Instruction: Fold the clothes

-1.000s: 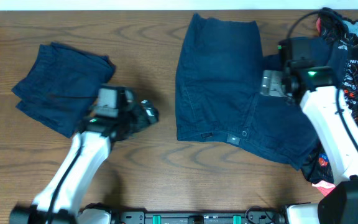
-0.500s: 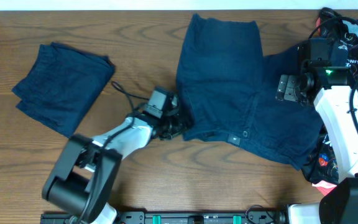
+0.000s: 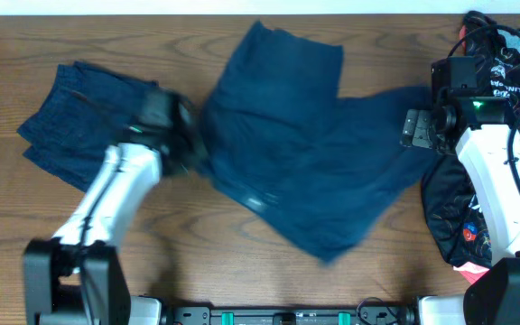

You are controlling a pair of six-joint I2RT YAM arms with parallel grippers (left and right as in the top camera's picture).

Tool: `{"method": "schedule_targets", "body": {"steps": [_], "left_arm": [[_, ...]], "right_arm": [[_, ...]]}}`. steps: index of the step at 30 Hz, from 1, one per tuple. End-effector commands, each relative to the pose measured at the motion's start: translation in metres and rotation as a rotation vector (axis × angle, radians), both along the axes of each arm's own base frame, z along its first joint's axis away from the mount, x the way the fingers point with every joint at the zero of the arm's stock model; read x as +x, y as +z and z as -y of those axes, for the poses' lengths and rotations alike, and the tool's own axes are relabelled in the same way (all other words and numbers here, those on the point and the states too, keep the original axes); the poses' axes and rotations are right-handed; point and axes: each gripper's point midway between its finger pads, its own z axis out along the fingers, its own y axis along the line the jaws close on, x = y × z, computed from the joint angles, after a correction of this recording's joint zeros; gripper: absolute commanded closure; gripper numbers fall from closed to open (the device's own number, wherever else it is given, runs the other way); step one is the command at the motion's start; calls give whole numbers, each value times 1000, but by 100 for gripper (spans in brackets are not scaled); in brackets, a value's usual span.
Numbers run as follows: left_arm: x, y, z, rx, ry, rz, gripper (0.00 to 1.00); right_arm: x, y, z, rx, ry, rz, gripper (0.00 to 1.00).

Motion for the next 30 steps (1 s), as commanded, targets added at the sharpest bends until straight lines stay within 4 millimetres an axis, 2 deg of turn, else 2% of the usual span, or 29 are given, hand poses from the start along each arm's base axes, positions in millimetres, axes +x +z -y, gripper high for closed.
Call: {"method": "schedule_targets", "body": {"steps": [1, 2, 3, 4, 5, 9, 15, 19, 23, 27, 30], "left_arm": [[36, 69, -72, 173, 91, 181, 77], [40, 81, -83, 155, 127, 200, 54], [41, 89, -87, 132, 141, 209, 38], [40, 93, -89, 107, 143, 209, 16], [36, 93, -88, 78, 138, 195, 1], [3, 71, -70, 2, 103, 32, 2], [-86, 34, -29, -78, 71, -366, 2], [-123, 7, -8, -75, 85, -516, 2], [-146, -20, 7, -63, 149, -544, 2], [-171, -39, -1, 2, 373, -475, 2], [-181, -47, -1, -32, 479, -387, 2]], "right_arm": [[1, 2, -2, 25, 0, 13, 1], [1, 2, -2, 25, 0, 11, 1], [1, 2, -2, 25, 0, 10, 1], [0, 2, -3, 28, 2, 9, 1], [0, 1, -5, 39, 10, 5, 1], [2, -6, -34, 174, 155, -22, 1], [-9, -20, -71, 371, 231, -97, 1], [-16, -30, -94, 481, 254, -133, 1], [-24, -41, -97, 515, 139, -159, 1], [-37, -56, -97, 542, 9, -195, 1], [-45, -67, -100, 576, -80, -215, 1]]}}
